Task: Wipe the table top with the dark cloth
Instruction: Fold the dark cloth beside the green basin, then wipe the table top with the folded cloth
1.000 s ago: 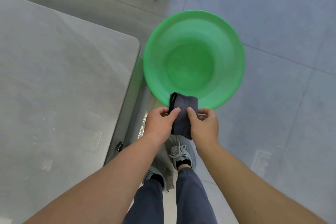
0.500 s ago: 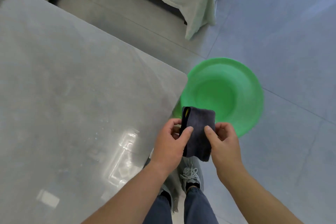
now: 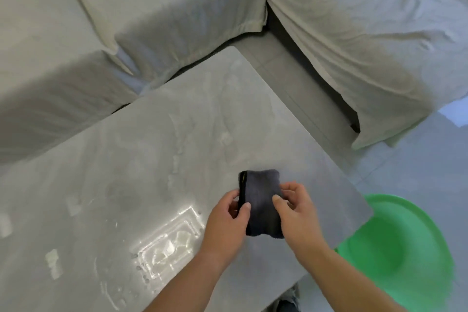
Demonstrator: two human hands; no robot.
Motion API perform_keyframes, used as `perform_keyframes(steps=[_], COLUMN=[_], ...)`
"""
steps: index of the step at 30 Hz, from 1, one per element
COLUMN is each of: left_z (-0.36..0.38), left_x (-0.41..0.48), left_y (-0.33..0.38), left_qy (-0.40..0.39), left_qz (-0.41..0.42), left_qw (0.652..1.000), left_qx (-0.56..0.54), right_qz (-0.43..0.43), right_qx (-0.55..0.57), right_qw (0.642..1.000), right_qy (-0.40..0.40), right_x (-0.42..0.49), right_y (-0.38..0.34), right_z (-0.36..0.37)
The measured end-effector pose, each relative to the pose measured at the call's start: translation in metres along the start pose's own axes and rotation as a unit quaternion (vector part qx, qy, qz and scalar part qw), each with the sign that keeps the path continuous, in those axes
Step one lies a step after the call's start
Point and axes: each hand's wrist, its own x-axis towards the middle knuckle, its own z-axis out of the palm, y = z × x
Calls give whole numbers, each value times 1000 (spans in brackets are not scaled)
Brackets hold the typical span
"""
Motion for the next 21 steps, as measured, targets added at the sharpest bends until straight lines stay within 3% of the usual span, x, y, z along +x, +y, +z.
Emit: perform_keyframes(steps=[5, 12, 18, 21], left_z=[-13, -8, -16, -35], left_x=[48, 150, 236, 257], left_y=[23, 67, 109, 110], left_qy=[30, 48, 50, 53], left_qz=[-7, 1, 33, 34], left_qw=[999, 997, 995, 998], left_qx=[-35, -57, -77, 0], right_qz=[-35, -146, -227, -246], right_qx=[-87, -223, -363, -493], right_qw=[994, 959, 895, 827], right_qy=[-52, -101, -124, -114], right_x=[60, 173, 246, 269], right_y=[-36, -86, -135, -148], right_z=[36, 65, 95, 109])
